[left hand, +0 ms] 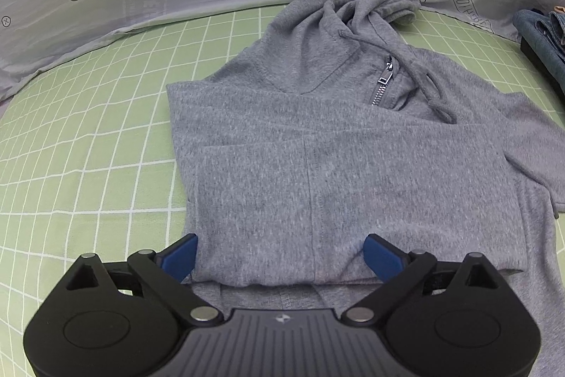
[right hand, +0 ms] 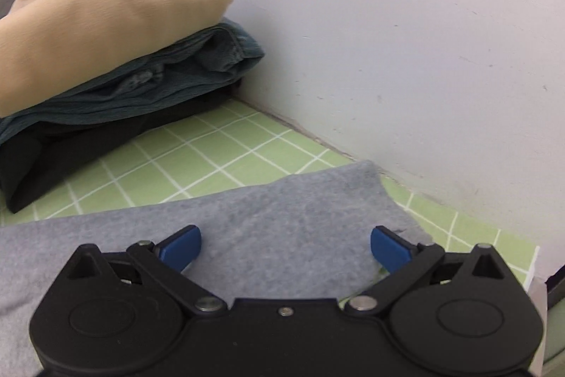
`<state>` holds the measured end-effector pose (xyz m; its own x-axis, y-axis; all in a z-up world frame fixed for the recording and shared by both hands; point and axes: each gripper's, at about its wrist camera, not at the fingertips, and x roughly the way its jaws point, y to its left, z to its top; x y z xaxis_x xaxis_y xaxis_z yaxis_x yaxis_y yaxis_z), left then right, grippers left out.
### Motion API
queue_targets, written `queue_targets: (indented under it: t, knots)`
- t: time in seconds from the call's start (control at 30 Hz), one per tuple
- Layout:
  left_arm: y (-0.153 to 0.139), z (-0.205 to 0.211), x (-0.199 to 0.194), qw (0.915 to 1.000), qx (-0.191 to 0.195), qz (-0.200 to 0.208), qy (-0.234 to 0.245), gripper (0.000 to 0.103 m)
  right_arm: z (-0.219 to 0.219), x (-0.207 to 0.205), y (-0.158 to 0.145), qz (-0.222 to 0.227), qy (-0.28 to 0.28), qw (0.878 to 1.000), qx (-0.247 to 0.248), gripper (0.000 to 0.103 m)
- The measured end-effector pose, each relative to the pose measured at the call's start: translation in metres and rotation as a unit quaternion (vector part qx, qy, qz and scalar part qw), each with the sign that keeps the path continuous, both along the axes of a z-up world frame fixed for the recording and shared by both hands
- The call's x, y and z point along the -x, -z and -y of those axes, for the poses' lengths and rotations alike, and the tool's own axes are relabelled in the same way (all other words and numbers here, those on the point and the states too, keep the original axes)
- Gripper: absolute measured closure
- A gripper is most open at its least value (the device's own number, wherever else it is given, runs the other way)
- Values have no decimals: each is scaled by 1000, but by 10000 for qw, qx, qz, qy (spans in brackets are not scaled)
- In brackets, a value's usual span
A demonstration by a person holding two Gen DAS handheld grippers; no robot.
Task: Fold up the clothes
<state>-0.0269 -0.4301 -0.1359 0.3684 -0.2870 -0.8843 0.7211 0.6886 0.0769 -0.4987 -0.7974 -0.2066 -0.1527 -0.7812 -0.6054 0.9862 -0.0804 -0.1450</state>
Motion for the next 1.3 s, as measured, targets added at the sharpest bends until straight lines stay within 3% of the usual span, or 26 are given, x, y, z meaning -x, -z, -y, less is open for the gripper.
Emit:
queue_targets:
  t: [0.13,0.23,0.3,0.5,0.9,1.0,1.07,1.17,1.3]
  knots:
    - [11,10,5,9991,-401,76,118,0,13,30,2,108,455,9989,37,0]
    - [14,13,4,9990,-449,74,16,0,21,49,5,435,600,9973,12,0]
    - [16,14,0,9991,-419,-25,-78,0,23,56,6,671,591,9960,-23,0]
    - [22,4,-19,9972,-74,-623,-414,0,21,54,7,679,570,9961,-33,0]
    - [20,3,-22,9975,35,-512,-475,0,27,45,4,703,359,9967,-174,2]
    - [20,6,-24,9972,-13,-564,-498,0,21,35,0,678,27,9976,-134,30]
    - [19,6,-25,9971,-26,-574,-500,0,15,27,-3,679,-171,9975,-119,63]
    - [19,6,-24,9971,-26,-567,-503,0,5,15,-6,787,-329,9962,-154,76]
    - [20,7,-25,9971,-32,-573,-492,0,-19,-1,-10,1643,-523,9847,-267,83]
